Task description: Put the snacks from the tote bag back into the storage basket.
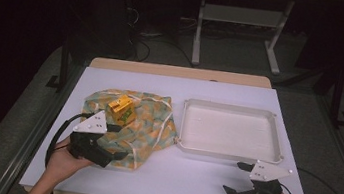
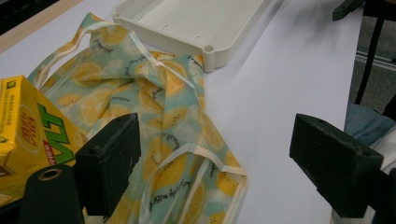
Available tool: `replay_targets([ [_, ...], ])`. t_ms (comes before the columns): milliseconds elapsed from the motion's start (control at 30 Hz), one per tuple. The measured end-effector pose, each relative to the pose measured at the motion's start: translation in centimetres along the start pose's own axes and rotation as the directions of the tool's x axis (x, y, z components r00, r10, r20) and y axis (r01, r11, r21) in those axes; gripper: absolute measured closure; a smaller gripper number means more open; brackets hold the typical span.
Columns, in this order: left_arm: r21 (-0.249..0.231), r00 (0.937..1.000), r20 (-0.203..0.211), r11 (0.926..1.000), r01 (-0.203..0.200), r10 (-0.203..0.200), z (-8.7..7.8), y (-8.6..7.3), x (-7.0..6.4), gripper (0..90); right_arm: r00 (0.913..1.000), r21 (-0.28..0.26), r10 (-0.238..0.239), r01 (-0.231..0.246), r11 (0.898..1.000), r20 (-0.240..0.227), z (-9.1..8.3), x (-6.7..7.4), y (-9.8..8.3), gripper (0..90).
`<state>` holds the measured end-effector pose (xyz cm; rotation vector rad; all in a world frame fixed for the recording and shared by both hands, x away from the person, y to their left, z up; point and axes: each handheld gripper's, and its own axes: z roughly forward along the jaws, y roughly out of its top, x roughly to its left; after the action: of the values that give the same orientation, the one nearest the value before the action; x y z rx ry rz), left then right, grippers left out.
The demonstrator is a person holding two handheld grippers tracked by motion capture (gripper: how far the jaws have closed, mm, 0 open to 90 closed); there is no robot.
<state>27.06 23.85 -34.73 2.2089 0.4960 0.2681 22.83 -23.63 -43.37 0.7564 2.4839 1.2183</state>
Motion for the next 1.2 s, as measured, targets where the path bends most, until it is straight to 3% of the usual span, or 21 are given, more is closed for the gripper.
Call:
replay_targets([
  [300, 0.018, 1.0, 0.002, 0.9998, -0.001, 0.001, -0.4, 0.6, 1.0, 16.0, 1.0, -0.012, -0.004, 0.004, 1.0, 0.002, -0.1, 0.0, 0.0, 13.5],
  [600, 0.013, 0.9997, -0.004, 0.9996, 0.026, -0.026, -0.3, 1.0, 2.4, 15.8, 1.0, -0.015, -0.008, 0.008, 1.0, -0.001, -0.2, 0.0, 0.0, 13.5],
  [833, 0.024, 0.9987, -0.029, 0.9987, 0.044, -0.043, -0.4, 1.6, 3.7, 15.8, 1.0, -0.018, -0.006, 0.006, 1.0, -0.002, -0.2, 0.0, 0.0, 13.5],
  [1000, 0.013, 0.9948, -0.08, 0.9979, 0.063, -0.062, -0.6, 2.2, 5.0, 16.3, 0.9999, -0.019, -0.012, 0.012, 1.0, -0.004, -0.2, 0.0, 0.0, 13.4],
  [1200, 0.044, 0.9925, -0.101, 0.9963, 0.074, -0.069, -0.5, 2.5, 6.2, 16.3, 0.9999, -0.021, -0.012, 0.012, 1.0, -0.007, -0.3, 0.0, 0.0, 13.4],
])
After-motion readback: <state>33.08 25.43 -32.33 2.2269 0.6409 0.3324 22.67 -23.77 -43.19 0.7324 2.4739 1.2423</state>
